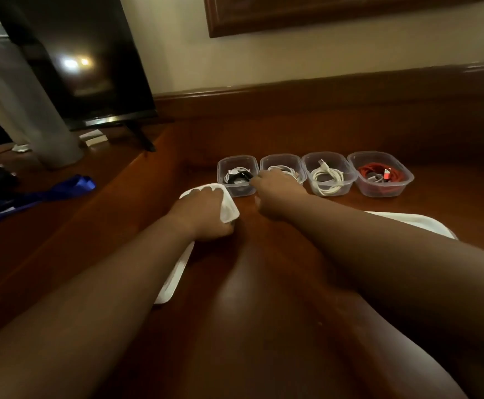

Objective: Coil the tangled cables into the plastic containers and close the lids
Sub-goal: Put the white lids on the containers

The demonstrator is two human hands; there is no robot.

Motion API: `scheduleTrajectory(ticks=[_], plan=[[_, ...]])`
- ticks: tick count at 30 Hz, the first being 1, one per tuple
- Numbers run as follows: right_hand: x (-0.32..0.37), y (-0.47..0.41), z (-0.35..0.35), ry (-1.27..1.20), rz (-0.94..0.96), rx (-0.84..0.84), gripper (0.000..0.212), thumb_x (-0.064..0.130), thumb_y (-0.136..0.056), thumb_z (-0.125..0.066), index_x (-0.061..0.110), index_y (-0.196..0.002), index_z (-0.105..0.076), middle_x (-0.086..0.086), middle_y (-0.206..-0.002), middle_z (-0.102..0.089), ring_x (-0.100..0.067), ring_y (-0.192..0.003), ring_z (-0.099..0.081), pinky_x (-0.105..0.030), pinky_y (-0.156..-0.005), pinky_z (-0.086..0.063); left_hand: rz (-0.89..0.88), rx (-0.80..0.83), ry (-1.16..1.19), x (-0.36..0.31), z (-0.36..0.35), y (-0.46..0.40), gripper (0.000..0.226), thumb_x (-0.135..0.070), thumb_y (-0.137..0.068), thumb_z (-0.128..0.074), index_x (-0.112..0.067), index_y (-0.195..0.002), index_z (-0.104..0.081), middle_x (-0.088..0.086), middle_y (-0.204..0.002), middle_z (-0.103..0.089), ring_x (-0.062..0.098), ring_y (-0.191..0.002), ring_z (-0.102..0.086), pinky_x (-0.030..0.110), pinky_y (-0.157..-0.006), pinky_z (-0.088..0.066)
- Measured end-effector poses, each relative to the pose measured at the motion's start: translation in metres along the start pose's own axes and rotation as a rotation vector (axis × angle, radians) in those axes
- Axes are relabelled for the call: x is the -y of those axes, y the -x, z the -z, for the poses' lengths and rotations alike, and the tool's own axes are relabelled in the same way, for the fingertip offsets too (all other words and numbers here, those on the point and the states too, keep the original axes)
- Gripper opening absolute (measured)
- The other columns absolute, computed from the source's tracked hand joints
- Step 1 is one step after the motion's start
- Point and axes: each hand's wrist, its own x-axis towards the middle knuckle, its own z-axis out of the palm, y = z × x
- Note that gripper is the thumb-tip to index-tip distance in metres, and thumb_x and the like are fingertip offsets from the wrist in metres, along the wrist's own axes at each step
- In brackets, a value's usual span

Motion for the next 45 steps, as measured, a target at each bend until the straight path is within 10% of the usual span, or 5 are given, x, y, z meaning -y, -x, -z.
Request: scheduleTrajectory(ticks=[22,28,32,45], plan=[[0.016,-0.026,-0.033,0.096,0.166,0.059,0.059,0.028,-0.09,-0.057,0.012,-0.144,-0.038,-0.012,-0.144,-0.044,-0.03,-0.129,-0.043,-0.043,-0.109,-0.034,0.131,0.147,-0.044,0.081,-0.024,-0.079,0.072,-0.041,-0.098,-0.053,-0.022,-0.157,-0.018,0.005,-0.165,-0.014,0.027,-0.149,-0.022,0.044,-0.117,-0.028],[0.026,0.009,-0.016,0.06,0.172,0.112,0.054,0.027,-0.091,-0.057,0.012,-0.141,-0.042,-0.01,-0.141,-0.048,-0.03,-0.126,-0.046,-0.04,-0.103,-0.038,0.058,-0.16,-0.028,0.057,-0.004,-0.024,0.037,-0.041,-0.089,-0.063,-0.02,-0.119,-0.061,0.005,-0.121,-0.058,0.028,-0.112,-0.055,0.042,-0.089,-0.05],[0.034,0.048,-0.006,-0.028,0.148,0.164,0.055,0.024,-0.092,-0.058,0.013,-0.144,-0.04,-0.009,-0.145,-0.044,-0.029,-0.129,-0.043,-0.04,-0.105,-0.041,0.139,-0.028,-0.003,0.038,0.013,0.027,0.013,-0.038,-0.089,-0.058,-0.026,-0.082,-0.058,-0.003,-0.082,-0.058,0.022,-0.081,-0.06,0.03,-0.068,-0.048],[0.027,0.181,0.004,-0.29,-0.045,0.029,0.06,0.047,-0.091,-0.061,0.021,-0.143,-0.043,-0.007,-0.149,-0.033,-0.027,-0.136,-0.035,-0.04,-0.109,-0.04,0.244,0.231,-0.086,0.01,0.023,0.11,0.042,-0.03,-0.086,-0.065,-0.021,-0.127,-0.061,0.006,-0.129,-0.061,0.026,-0.109,-0.062,0.031,-0.078,-0.048]])
